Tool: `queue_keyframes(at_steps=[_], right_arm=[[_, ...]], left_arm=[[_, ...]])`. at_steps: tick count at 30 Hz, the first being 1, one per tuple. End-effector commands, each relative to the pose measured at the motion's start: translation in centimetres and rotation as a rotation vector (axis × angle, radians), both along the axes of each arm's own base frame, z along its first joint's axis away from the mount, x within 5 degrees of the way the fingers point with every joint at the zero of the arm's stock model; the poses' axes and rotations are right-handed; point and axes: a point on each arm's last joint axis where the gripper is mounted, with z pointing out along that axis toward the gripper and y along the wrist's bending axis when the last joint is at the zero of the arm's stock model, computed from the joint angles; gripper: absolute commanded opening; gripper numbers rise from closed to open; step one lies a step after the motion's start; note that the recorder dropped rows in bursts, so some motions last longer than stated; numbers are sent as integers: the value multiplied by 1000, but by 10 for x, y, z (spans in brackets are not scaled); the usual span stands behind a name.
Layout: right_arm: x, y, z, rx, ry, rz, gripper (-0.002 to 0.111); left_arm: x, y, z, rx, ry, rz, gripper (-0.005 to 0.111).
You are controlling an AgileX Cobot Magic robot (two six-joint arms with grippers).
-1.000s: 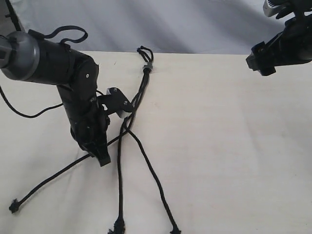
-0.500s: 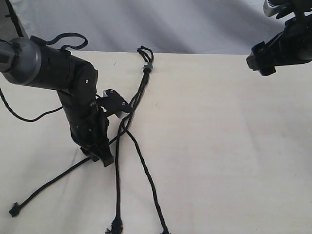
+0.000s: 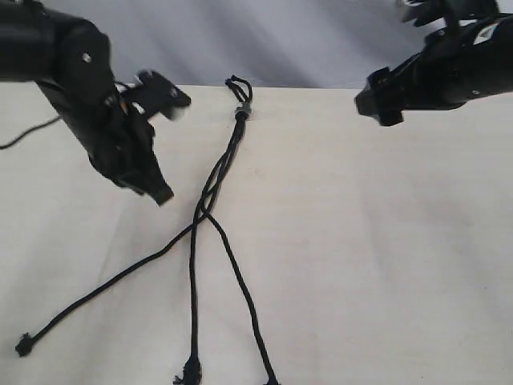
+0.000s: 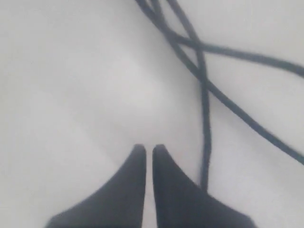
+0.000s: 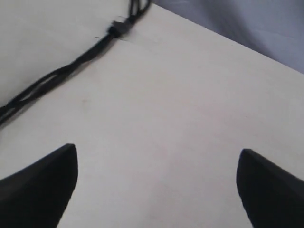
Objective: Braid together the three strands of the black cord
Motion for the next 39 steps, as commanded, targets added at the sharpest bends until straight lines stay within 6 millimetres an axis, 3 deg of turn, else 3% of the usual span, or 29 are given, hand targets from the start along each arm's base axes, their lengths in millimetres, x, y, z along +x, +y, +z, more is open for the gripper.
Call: queue_keyframes(at_steps=[1,5,9,15,21,28,30,34,36,39], right_arm=[[-17,56,-3,-1,18,190,84],[-48,121,-12,-10,66,415,84],[-76,174,-39,-32,156,568,84],[-85,224,-82,-103,352,642,84],[-72,243,-121,-180,495,598,84],[-63,239,-151,-298,540,503,79],[-63,239,-154,-301,545,501,64],[-64,240,-155,-305,542,512,17],[-64,240,-154,-311,542,520,0],[-64,241,-144,-307,542,525,0]], left_arm=[[-6,37,39,-101,-176,163,1],[-15,75,50,-156,-330,297,1],[-24,105,65,-207,-438,427,1],[-33,115,73,-225,-446,474,1],[-33,115,72,-225,-442,473,1],[-33,115,72,-225,-442,473,1],[-33,115,72,-225,-442,473,1],[-33,115,72,-225,-442,473,1],[-33,115,72,-225,-442,473,1],[-33,115,72,-225,-442,473,1]])
